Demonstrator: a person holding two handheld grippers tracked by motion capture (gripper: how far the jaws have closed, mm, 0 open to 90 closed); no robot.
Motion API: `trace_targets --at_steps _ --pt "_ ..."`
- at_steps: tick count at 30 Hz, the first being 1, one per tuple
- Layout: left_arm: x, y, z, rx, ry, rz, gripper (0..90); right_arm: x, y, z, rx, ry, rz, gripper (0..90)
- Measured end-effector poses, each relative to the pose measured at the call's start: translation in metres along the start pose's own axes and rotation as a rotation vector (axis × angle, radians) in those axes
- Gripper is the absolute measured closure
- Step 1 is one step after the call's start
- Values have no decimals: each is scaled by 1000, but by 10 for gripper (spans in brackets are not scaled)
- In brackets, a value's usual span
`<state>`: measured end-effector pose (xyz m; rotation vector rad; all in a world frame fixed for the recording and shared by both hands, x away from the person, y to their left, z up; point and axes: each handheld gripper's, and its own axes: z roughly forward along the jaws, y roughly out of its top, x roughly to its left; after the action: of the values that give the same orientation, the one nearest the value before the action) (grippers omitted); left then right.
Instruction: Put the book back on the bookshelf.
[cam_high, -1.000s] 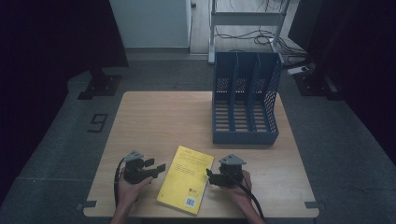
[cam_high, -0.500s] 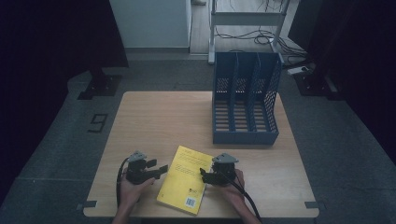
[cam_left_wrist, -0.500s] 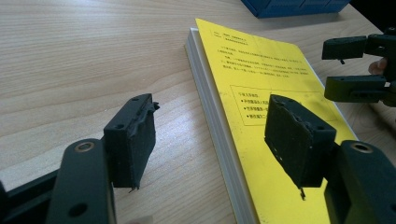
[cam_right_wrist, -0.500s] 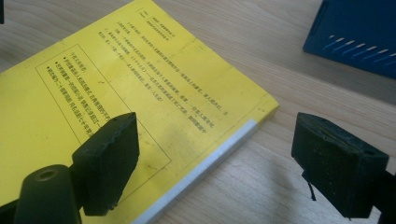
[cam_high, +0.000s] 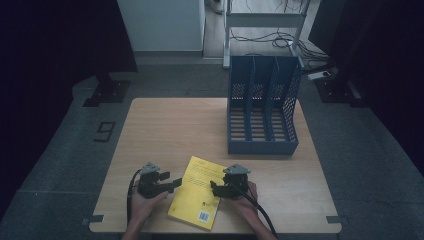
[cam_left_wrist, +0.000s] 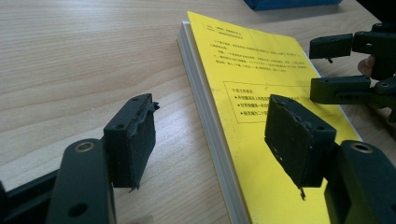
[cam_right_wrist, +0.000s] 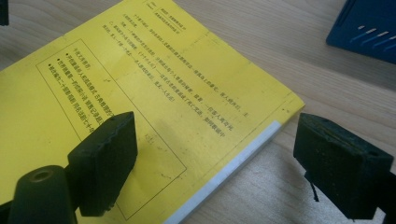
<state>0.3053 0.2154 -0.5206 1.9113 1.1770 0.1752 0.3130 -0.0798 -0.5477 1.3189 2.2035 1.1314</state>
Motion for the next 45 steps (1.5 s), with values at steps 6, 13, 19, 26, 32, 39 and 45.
trace_targets --at_steps 6,13,19,26,32,39,45 --pt "-3 0 1 -11 4 9 338 -1 -3 0 -7 26 26 170" --pt "-5 0 4 -15 -3 11 339 -3 -4 1 -10 53 42 189" --pt "-9 0 10 -5 -10 18 339 -3 -4 1 -10 53 41 190" --pt "-13 0 21 17 -15 29 339 -3 -4 1 -10 52 41 192" --pt "-18 -1 29 38 -22 40 338 -3 -4 1 -10 51 38 193" --pt "-25 -2 38 65 -23 59 330 -2 -4 1 -16 50 38 197" --pt "-26 -2 42 78 -13 52 326 -2 -5 0 -18 46 37 199"
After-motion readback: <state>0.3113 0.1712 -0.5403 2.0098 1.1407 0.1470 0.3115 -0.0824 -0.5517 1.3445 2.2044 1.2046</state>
